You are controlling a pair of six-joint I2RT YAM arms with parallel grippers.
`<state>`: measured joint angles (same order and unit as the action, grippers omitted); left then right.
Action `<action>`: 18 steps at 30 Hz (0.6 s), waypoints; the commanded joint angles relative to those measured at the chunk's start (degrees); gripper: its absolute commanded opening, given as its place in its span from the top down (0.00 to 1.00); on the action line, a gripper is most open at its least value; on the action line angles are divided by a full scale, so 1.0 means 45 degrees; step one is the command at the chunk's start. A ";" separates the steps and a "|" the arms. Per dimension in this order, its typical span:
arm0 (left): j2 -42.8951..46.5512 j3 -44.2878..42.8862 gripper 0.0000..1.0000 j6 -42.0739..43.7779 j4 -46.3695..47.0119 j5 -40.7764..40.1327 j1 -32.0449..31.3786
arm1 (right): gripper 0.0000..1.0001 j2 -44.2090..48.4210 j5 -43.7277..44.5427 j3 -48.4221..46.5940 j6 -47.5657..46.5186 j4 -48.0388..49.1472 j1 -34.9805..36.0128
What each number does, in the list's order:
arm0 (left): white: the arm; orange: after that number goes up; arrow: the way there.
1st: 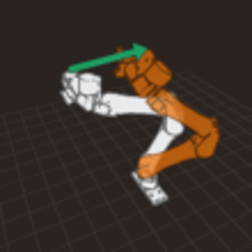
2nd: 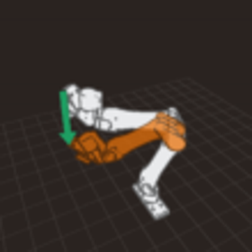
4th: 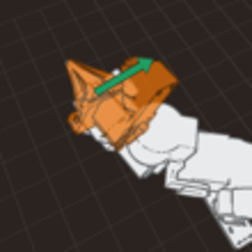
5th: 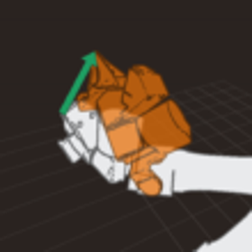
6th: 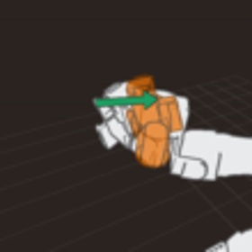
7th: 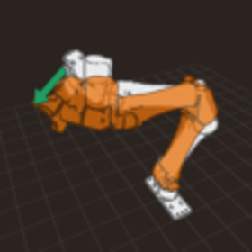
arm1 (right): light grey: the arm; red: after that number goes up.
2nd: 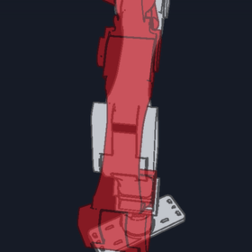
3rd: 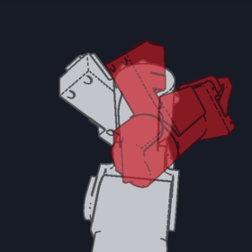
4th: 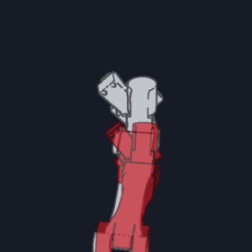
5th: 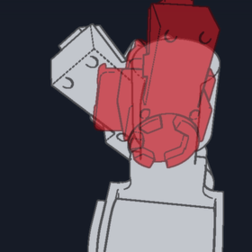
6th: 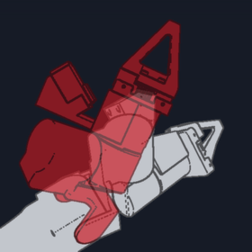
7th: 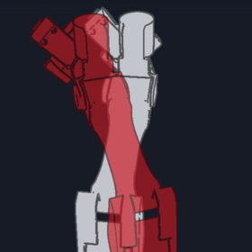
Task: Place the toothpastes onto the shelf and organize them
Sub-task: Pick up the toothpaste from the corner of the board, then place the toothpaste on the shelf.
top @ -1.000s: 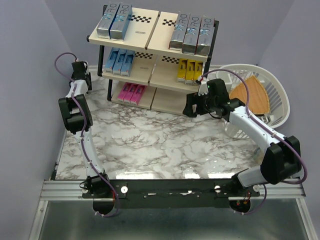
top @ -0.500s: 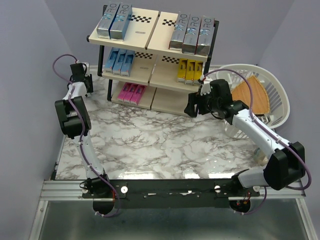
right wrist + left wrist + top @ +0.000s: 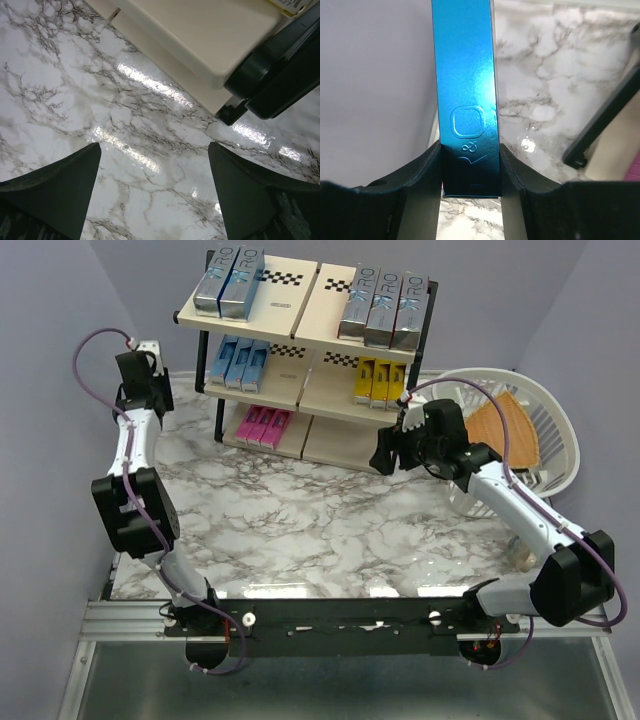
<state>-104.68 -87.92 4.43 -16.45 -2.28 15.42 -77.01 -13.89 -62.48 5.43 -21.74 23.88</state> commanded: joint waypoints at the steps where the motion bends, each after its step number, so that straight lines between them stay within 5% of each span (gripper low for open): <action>1: 0.2108 -0.0052 0.79 -0.0124 0.0023 0.0195 0.0030 | 0.04 0.0181 -0.0565 -0.0061 -0.0152 0.0260 -0.0013; 9: 0.4648 -0.1359 0.79 0.1004 -0.0329 0.0235 -0.0457 | 0.04 0.0044 -0.0800 -0.0178 -0.0152 0.0221 -0.0013; 18: 0.6387 -0.2921 0.79 0.2882 0.0099 -0.0780 -0.2683 | 0.04 0.0043 -0.0781 -0.0198 -0.0152 0.0241 -0.0013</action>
<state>-80.44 -97.47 12.84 -19.33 -2.96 6.07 -77.03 -16.43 -62.48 5.43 -21.50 23.88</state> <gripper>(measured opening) 0.491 0.966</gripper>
